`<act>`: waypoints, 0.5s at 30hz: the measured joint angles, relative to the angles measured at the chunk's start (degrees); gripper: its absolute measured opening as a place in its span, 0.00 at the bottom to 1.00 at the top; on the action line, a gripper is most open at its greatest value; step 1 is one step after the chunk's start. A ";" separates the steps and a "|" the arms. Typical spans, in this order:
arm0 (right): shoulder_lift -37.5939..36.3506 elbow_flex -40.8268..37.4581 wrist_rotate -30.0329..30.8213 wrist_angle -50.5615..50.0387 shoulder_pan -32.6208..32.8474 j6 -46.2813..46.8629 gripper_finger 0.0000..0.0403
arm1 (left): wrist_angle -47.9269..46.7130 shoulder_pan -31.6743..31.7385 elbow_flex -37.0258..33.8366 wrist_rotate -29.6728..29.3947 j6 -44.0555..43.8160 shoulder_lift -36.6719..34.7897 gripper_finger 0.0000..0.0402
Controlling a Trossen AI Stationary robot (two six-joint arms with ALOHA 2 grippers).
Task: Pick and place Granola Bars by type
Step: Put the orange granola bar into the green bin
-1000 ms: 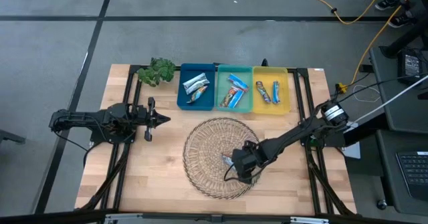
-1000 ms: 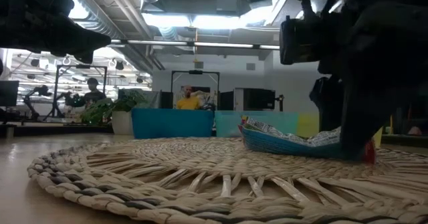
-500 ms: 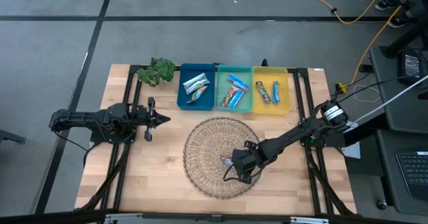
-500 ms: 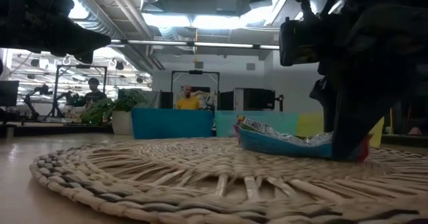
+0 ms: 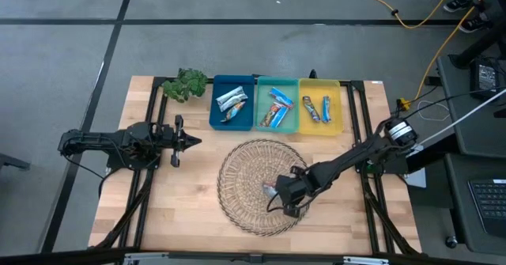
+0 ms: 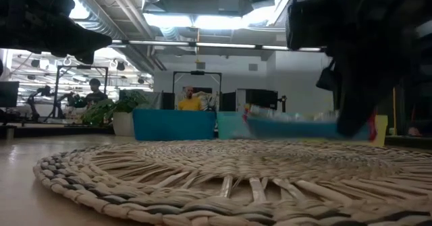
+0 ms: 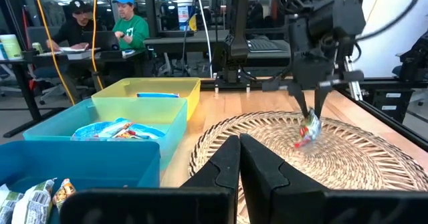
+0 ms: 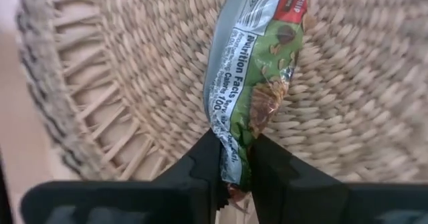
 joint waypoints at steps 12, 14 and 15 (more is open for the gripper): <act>-14.00 0.02 3.26 -7.42 0.00 0.65 0.15 | 0.02 -0.01 0.02 -0.04 0.00 0.01 0.01; -16.70 0.02 4.17 -9.23 0.00 1.48 0.15 | -0.06 -0.01 0.02 -0.07 0.00 -0.01 0.01; -18.12 0.02 4.96 -10.17 0.00 1.59 0.15 | -0.05 -0.02 0.02 -0.07 0.00 0.00 0.01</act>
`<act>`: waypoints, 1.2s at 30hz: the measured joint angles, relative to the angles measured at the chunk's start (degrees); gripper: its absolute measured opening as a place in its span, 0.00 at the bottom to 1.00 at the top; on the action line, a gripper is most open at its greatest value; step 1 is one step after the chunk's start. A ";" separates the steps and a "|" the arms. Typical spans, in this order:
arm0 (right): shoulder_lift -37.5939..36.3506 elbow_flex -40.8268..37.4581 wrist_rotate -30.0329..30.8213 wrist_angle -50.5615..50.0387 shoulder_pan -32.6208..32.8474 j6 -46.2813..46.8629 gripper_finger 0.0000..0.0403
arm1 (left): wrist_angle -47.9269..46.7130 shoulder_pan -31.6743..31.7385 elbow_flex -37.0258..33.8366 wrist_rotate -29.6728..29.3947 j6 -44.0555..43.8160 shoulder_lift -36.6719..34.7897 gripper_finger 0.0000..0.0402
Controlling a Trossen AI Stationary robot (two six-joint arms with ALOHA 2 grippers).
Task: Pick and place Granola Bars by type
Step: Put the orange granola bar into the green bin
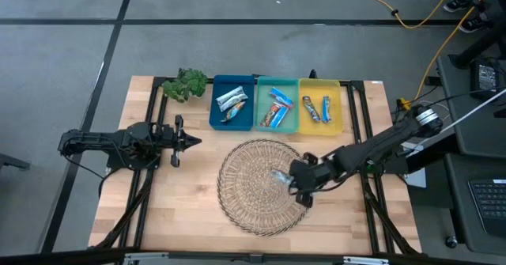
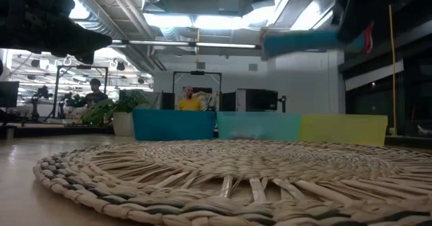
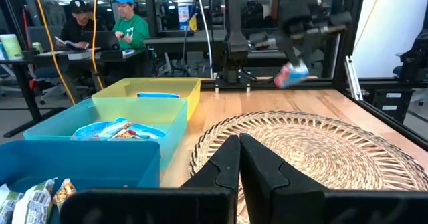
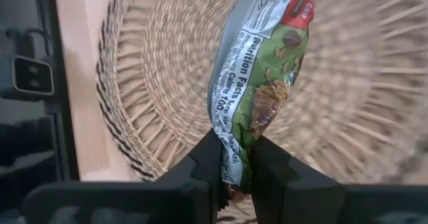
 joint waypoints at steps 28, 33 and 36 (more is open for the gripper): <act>-20.75 9.19 7.30 -13.39 -8.64 -14.35 0.16 | 0.05 0.02 -0.01 -0.07 0.00 0.00 0.01; -20.78 14.81 10.31 -14.77 -14.15 -20.99 0.16 | 0.05 0.02 -0.02 -0.09 0.00 0.02 0.01; -20.73 17.30 10.30 -14.94 -18.64 -23.47 0.16 | 0.05 0.02 -0.02 -0.09 0.00 0.02 0.01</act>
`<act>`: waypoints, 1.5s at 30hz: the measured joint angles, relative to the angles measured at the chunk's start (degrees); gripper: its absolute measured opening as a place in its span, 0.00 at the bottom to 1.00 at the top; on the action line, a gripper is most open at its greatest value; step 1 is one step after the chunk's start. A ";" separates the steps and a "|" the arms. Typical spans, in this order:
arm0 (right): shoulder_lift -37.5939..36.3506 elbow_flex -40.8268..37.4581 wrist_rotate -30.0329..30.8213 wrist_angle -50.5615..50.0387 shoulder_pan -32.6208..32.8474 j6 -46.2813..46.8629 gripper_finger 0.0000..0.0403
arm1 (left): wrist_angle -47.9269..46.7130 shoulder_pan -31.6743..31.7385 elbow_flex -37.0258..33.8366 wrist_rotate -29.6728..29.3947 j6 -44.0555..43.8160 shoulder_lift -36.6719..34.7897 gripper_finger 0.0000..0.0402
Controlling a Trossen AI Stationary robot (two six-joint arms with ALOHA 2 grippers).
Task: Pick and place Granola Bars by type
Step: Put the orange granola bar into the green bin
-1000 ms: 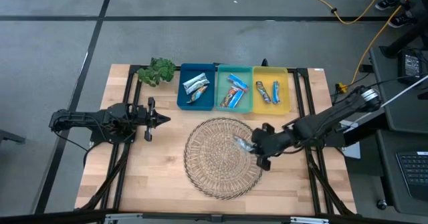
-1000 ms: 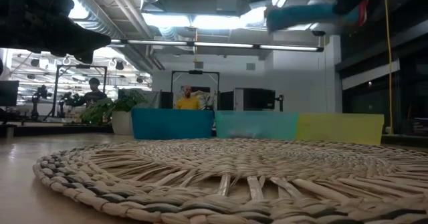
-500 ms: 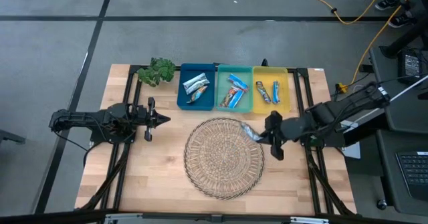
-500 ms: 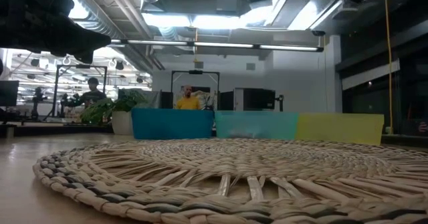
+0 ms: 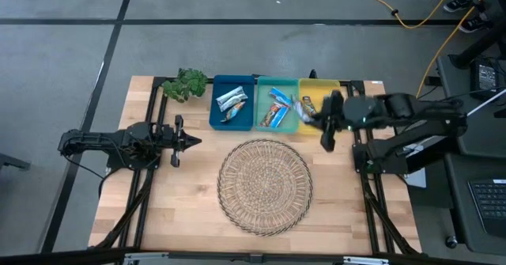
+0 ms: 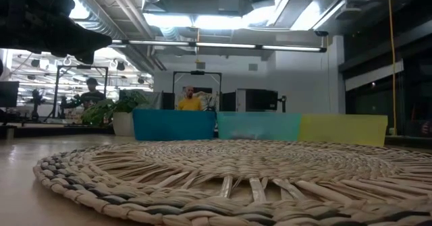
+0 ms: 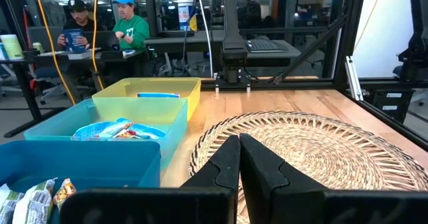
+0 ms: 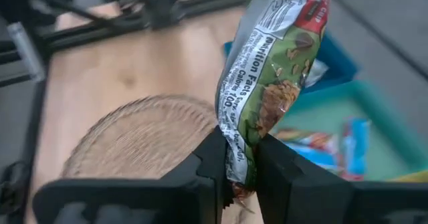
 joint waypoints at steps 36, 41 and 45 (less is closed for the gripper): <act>41.65 28.47 -21.14 -0.25 -40.12 -14.74 0.16 | 0.00 -0.02 0.00 0.00 0.00 0.00 0.01; 46.85 28.44 -21.00 -4.66 -40.68 -13.83 0.16 | 0.00 0.00 0.00 0.00 0.00 -0.02 0.01; 50.55 28.44 -20.91 -5.73 -40.60 -14.09 0.16 | 0.00 -0.02 0.00 0.00 0.00 -0.02 0.01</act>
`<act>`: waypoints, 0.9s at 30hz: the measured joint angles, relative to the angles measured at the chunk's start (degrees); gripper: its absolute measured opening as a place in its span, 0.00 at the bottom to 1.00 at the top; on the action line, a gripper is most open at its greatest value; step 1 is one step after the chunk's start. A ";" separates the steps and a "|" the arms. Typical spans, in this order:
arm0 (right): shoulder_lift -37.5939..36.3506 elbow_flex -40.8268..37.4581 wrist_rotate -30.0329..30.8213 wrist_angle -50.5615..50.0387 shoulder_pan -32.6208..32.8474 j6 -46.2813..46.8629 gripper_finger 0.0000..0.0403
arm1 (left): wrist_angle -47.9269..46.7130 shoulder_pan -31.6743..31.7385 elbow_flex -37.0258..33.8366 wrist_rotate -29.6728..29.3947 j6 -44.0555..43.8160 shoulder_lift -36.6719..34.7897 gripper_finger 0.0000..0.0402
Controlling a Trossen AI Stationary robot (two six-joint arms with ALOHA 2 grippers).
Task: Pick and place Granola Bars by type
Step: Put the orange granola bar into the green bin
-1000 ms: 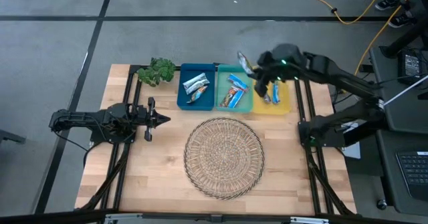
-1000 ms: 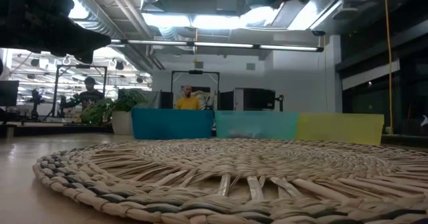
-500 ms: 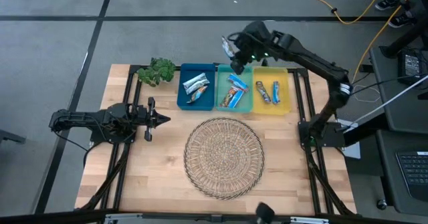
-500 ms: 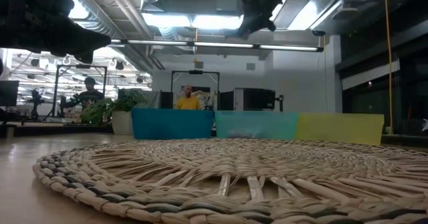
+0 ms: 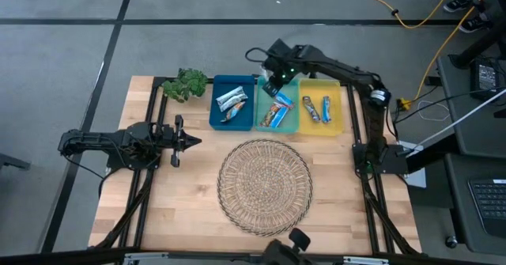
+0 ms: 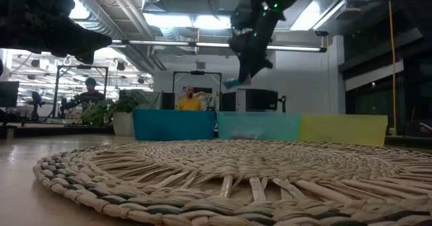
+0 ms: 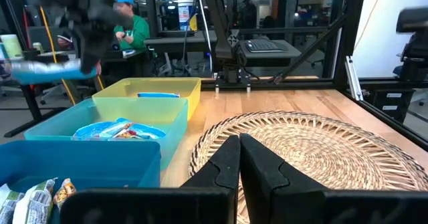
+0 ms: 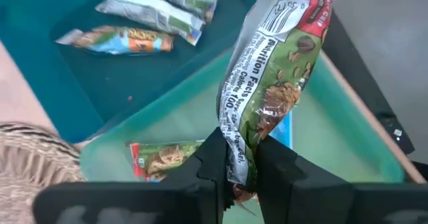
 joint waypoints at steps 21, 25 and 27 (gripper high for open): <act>10.13 -0.02 1.60 -0.36 1.39 3.06 0.15 | 0.00 0.02 0.01 0.00 0.00 0.01 0.01; 10.90 -0.30 1.73 -0.13 1.78 3.00 0.14 | 0.00 0.00 0.00 0.00 0.00 0.02 0.01; 10.89 -2.22 1.76 2.07 1.74 3.08 0.14 | 0.00 0.00 0.00 0.00 0.00 0.00 0.01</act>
